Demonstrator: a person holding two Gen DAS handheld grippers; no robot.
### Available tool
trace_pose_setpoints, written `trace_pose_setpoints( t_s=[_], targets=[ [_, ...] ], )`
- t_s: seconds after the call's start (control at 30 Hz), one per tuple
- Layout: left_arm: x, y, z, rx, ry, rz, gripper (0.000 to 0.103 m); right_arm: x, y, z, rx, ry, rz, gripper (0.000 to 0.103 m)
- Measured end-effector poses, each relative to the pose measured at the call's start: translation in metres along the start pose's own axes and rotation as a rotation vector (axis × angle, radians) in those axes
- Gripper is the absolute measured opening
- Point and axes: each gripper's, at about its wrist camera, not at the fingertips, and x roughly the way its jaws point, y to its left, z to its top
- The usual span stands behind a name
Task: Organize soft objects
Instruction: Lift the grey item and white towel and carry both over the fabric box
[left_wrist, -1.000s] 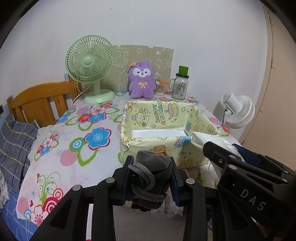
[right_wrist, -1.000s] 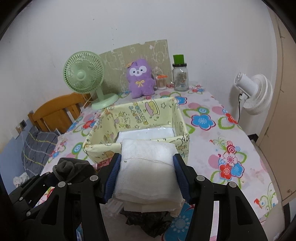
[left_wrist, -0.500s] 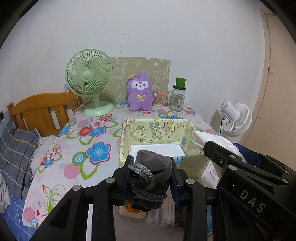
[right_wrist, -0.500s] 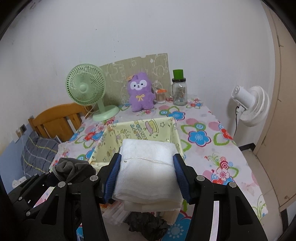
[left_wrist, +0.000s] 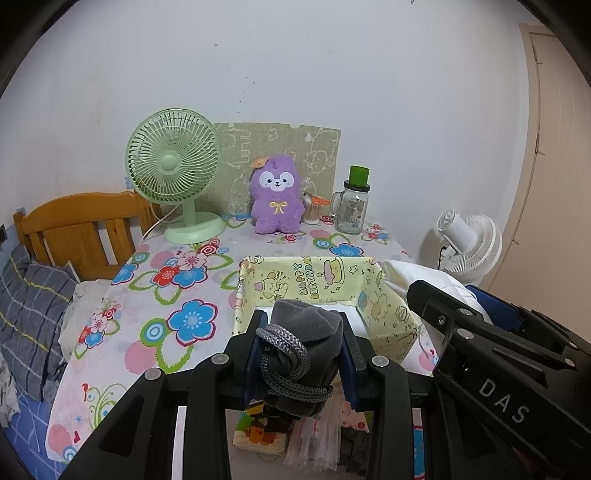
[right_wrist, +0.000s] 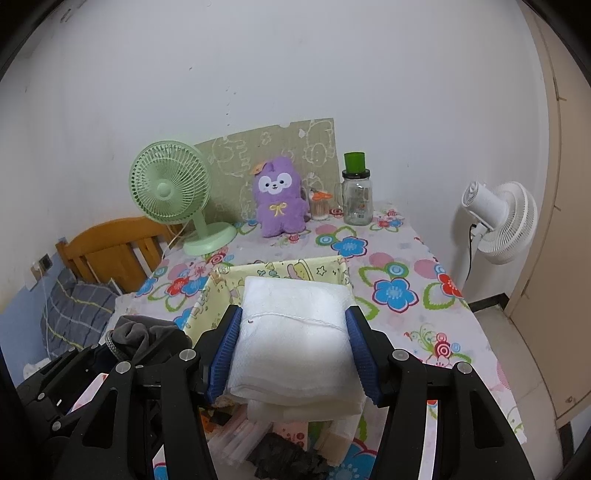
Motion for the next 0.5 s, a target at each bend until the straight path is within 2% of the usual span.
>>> trace_pose_setpoints(
  t_s=[0.5],
  targets=[
    [0.030, -0.007, 0.022, 0.007, 0.006, -0.029, 0.036, 0.024, -0.014, 0.022, 0.012, -0.009, -0.019, 0.060]
  ],
)
